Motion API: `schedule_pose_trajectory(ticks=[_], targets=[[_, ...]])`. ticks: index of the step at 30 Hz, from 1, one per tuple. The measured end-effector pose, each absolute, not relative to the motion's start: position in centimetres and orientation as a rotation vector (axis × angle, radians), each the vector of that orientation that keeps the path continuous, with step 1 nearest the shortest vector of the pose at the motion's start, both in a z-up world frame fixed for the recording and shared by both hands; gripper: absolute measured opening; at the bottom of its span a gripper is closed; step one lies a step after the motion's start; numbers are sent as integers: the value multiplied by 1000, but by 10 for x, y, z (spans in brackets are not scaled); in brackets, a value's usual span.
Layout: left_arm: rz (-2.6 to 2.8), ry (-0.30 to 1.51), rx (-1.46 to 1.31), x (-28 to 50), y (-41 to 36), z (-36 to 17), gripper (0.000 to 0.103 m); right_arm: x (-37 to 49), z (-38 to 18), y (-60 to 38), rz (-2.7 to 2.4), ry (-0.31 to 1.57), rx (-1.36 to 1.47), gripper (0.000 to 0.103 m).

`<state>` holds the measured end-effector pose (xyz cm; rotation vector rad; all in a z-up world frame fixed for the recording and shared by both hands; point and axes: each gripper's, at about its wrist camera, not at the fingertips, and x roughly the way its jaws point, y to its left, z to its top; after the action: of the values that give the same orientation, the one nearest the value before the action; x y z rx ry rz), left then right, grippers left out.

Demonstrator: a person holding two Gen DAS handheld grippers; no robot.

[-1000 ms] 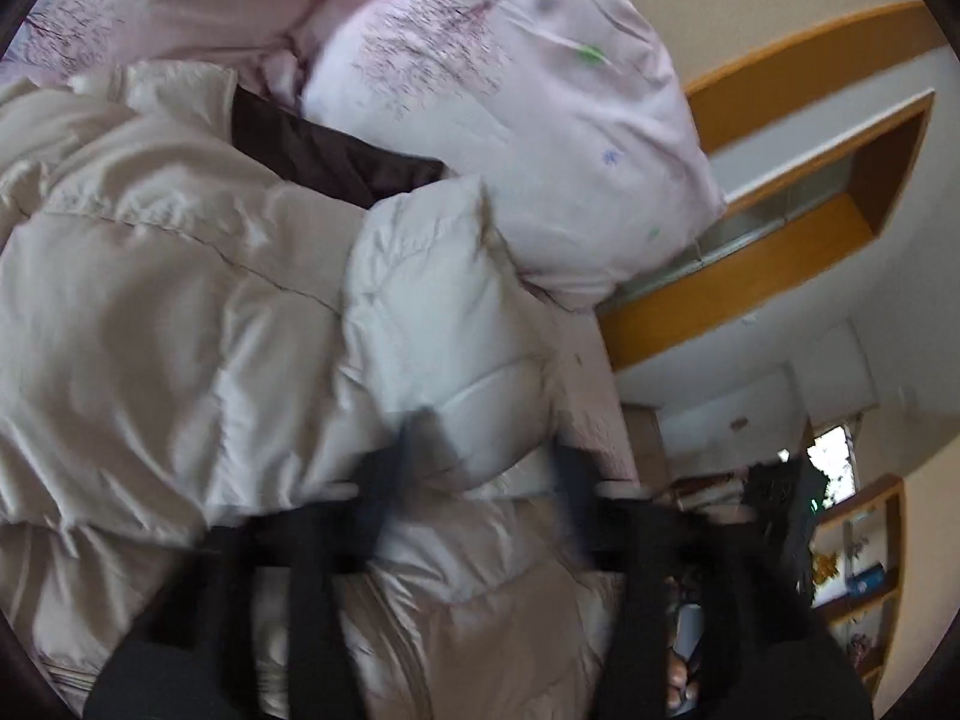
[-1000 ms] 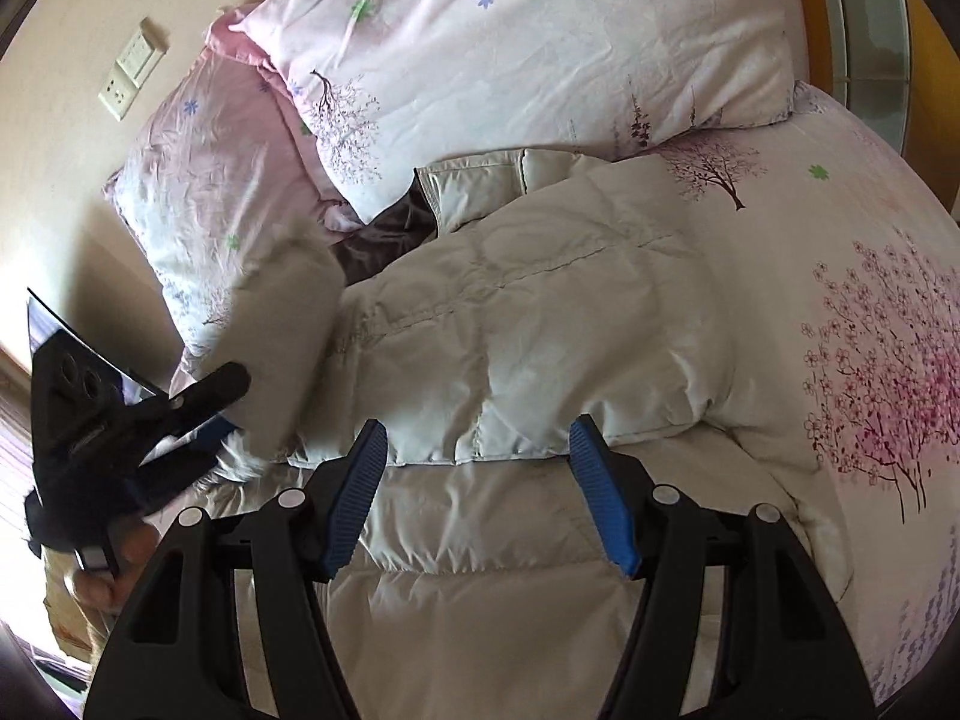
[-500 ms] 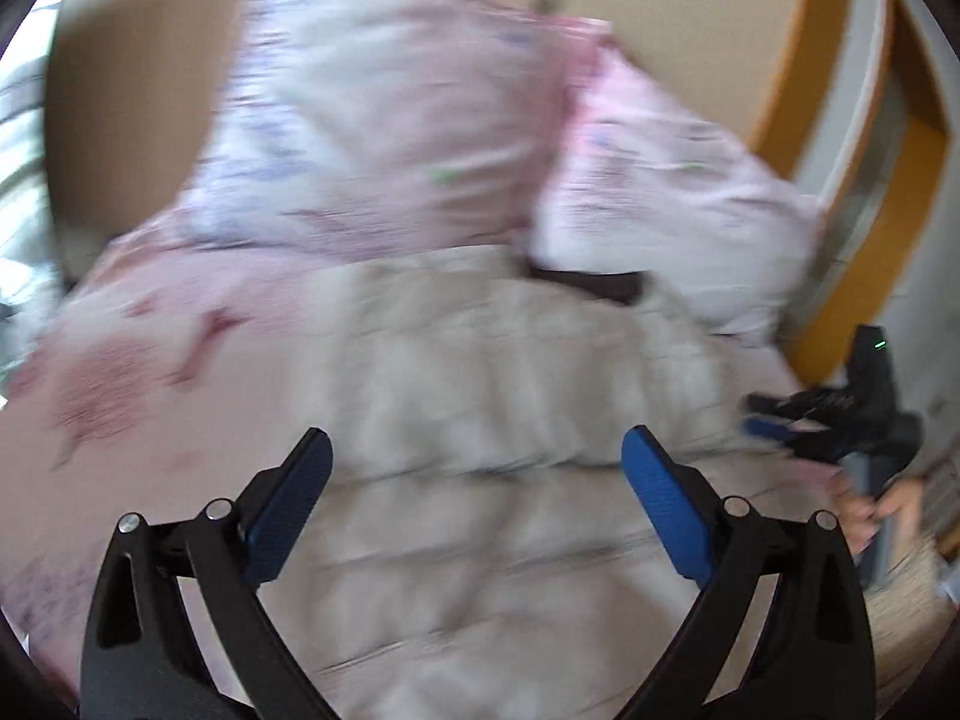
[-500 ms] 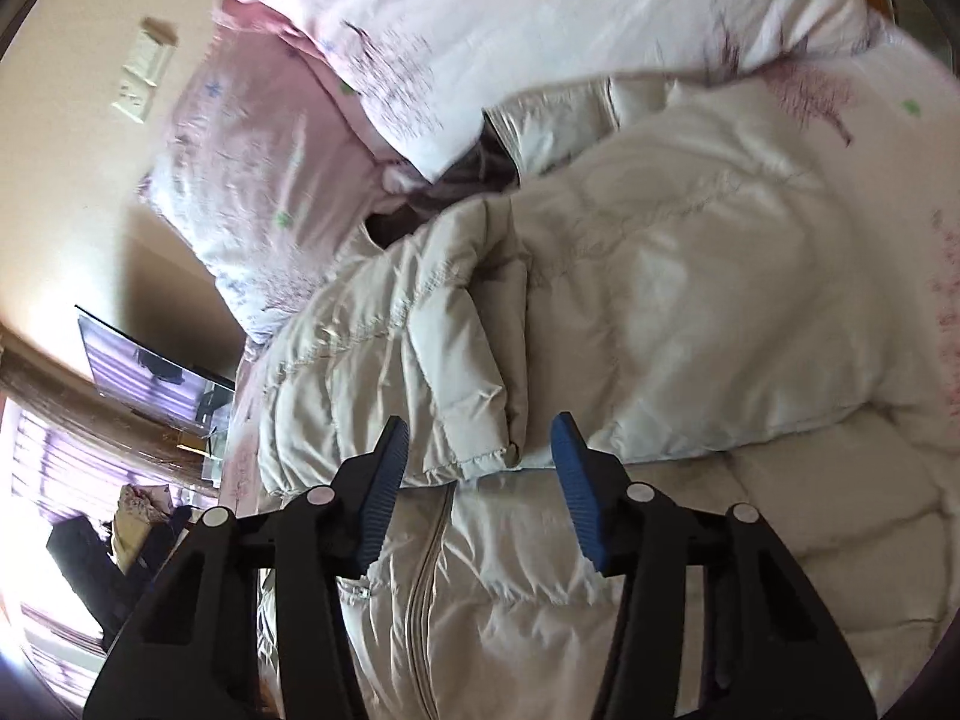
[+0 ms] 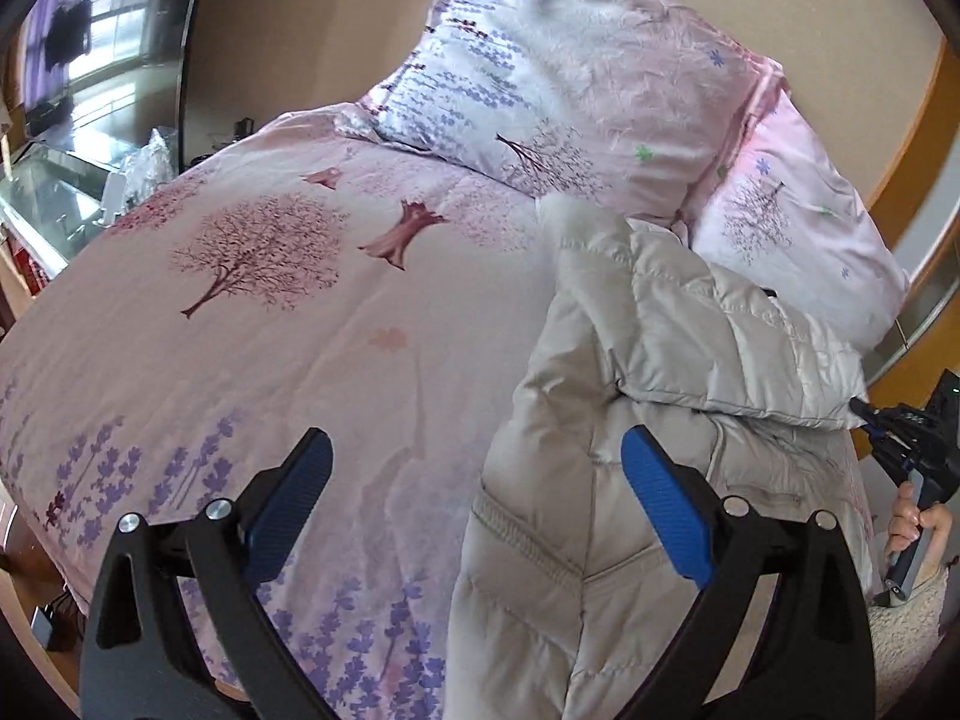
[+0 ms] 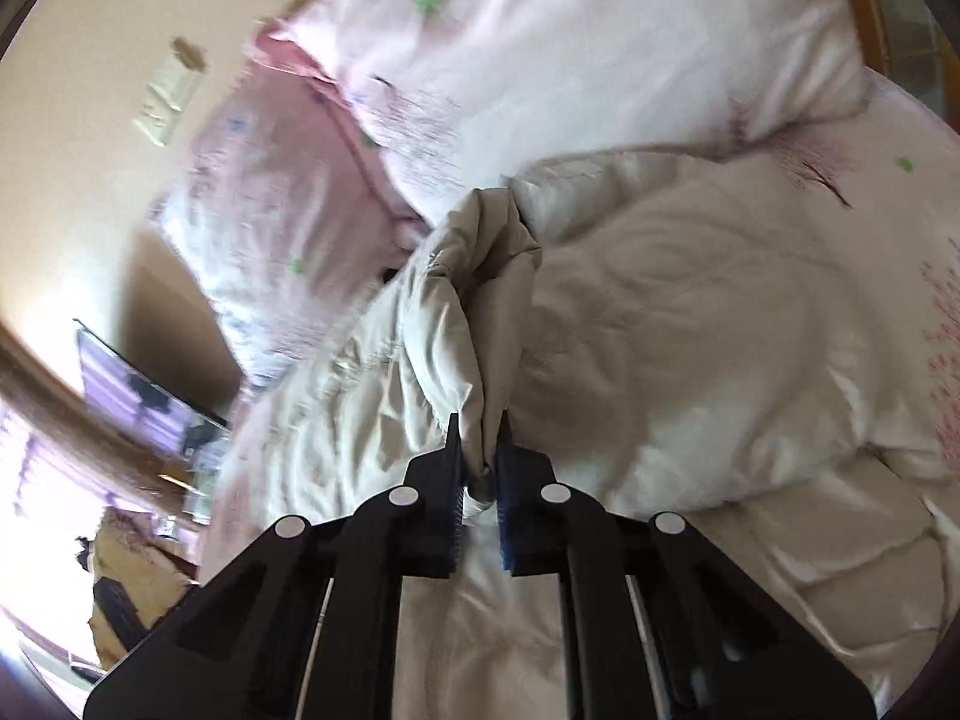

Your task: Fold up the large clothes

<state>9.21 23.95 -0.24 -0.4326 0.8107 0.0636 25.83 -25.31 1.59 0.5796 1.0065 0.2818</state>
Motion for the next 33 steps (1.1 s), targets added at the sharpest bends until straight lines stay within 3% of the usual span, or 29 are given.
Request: schedule_pose_trajectory(ticks=[4, 7, 10, 12, 17, 24, 29, 33], targets=[[49, 838, -412, 98, 233, -9, 96, 268, -21, -247, 204, 1140, 549, 9], [6, 844, -412, 97, 229, -10, 96, 270, -19, -244, 202, 1160, 521, 12], [-19, 831, -410, 89, 229, -9, 96, 259, -3, -251, 242, 1152, 522, 35], [-47, 829, -428, 84, 232, -8, 96, 236, 16, -267, 290, 1099, 535, 59], [-164, 856, -509, 69, 242, -13, 96, 180, 39, -327, 307, 1022, 544, 73], [-242, 897, -534, 44, 240, -26, 84, 108, 13, -417, 177, 1085, 647, 73], [-291, 965, -638, 36, 242, -45, 64, 75, -19, -445, 109, 1128, 736, 73], [-319, 995, -685, 31, 236, -54, 60, 65, -40, -455, 135, 1144, 840, 64]])
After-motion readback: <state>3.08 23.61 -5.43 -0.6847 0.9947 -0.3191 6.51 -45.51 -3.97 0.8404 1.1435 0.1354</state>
